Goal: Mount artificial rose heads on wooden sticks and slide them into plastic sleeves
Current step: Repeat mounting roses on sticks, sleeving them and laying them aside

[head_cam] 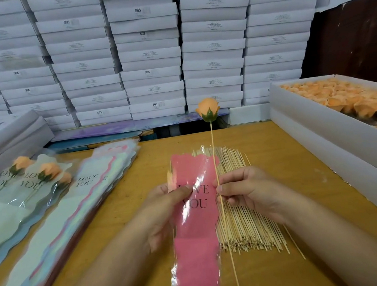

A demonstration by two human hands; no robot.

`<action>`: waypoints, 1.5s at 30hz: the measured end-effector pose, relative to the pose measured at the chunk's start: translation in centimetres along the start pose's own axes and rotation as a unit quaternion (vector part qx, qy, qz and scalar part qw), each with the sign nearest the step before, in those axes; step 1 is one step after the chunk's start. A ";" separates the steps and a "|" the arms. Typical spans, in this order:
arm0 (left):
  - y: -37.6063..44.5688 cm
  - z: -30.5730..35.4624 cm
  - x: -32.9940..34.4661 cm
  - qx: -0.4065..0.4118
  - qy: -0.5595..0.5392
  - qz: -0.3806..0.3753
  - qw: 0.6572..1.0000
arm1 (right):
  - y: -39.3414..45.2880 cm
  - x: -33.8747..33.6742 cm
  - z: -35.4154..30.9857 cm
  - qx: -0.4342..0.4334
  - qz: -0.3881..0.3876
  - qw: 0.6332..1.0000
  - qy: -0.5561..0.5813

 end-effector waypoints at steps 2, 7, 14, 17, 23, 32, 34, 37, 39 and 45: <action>-0.2 0.1 0.1 0.005 -0.004 0.004 1.000 | 0.0 0.0 0.0 -0.001 -0.001 1.000 -0.001; -0.2 -0.2 0.1 -0.002 -0.018 0.011 1.000 | -0.2 0.2 -0.3 -0.008 -0.007 1.000 -0.005; 0.1 -0.1 -0.2 0.019 -0.029 0.016 0.999 | -0.2 0.4 -0.3 -0.007 -0.007 1.000 -0.009; 0.1 -0.1 -0.2 0.024 -0.045 0.022 0.998 | -0.2 0.4 -0.4 -0.008 -0.007 1.000 -0.008; 0.1 -0.4 -1.0 0.006 -0.081 0.044 0.996 | -0.2 0.1 -0.5 -0.012 -0.003 1.000 0.002; 0.0 -0.8 -1.2 -0.022 -0.108 0.035 0.993 | -0.4 -0.1 -0.9 -0.006 0.001 1.000 0.001; 0.0 -0.9 -1.2 -0.023 -0.112 0.039 0.993 | -0.3 -0.3 -1.0 -0.010 0.007 1.000 0.000; 0.0 -1.0 -1.2 -0.027 -0.119 0.038 0.992 | 0.0 -1.1 -1.2 -0.018 0.036 0.999 0.002; 0.0 -1.0 -1.3 -0.030 -0.121 0.039 0.991 | 0.3 -1.8 -1.4 -0.028 0.056 0.998 -0.004; -0.2 -1.2 -0.9 -0.032 -0.123 0.035 0.991 | 2.6 -3.9 -3.2 -0.051 0.114 0.990 -0.072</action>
Point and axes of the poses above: each hand's wrist, its own y-axis towards the middle knuckle, its own x-axis out of the palm, z = x × y, the point moved 8 cm from there along y, towards the middle knuckle, and after that the axes turned 12 degrees about -x, right-handed, at the moved point
